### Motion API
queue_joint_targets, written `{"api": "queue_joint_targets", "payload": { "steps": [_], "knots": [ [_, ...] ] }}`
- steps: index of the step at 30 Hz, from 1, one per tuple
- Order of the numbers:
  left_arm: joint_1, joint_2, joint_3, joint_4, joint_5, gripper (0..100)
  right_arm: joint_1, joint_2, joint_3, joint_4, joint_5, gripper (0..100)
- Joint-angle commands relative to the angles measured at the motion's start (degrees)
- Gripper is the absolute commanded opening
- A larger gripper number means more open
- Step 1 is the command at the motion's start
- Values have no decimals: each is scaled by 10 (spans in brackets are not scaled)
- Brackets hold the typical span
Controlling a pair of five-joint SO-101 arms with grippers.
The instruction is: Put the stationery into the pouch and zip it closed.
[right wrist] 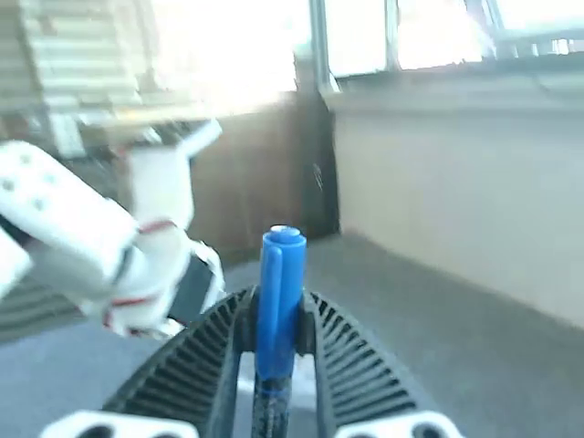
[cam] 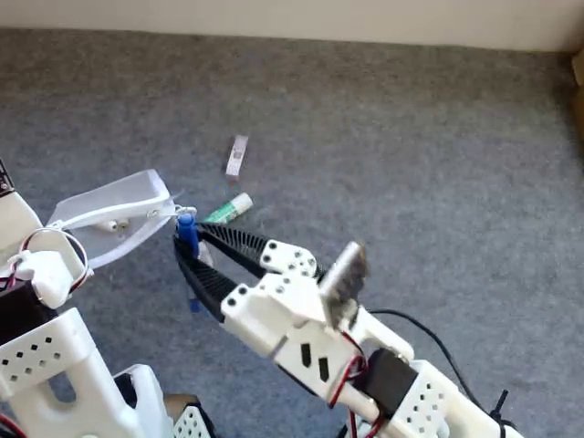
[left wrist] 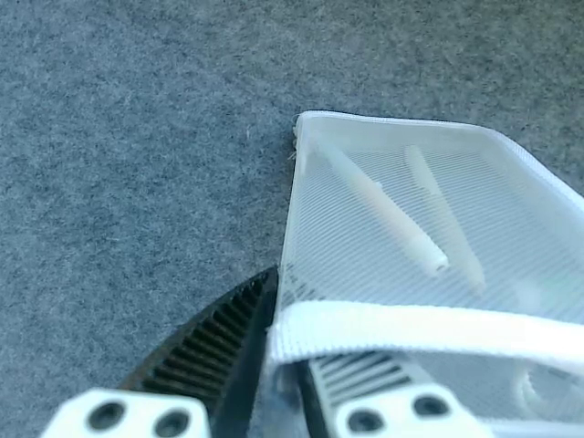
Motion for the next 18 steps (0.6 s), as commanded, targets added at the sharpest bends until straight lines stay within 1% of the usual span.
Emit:
{"api": "queue_joint_targets", "payload": {
  "steps": [1, 5, 13, 18],
  "knots": [
    [-2, -6, 0, -9, 4, 5, -25, -24, 14, -91, -7, 4],
    [2, -7, -1, -9, 4, 5, -27, -24, 46, -189, -7, 4],
    [87, -7, -14, -8, 4, 5, -27, -24, 101, -369, -6, 4],
    [127, -7, -56, 37, 4, 5, -24, -24, 111, -441, -5, 4]
  ]
}}
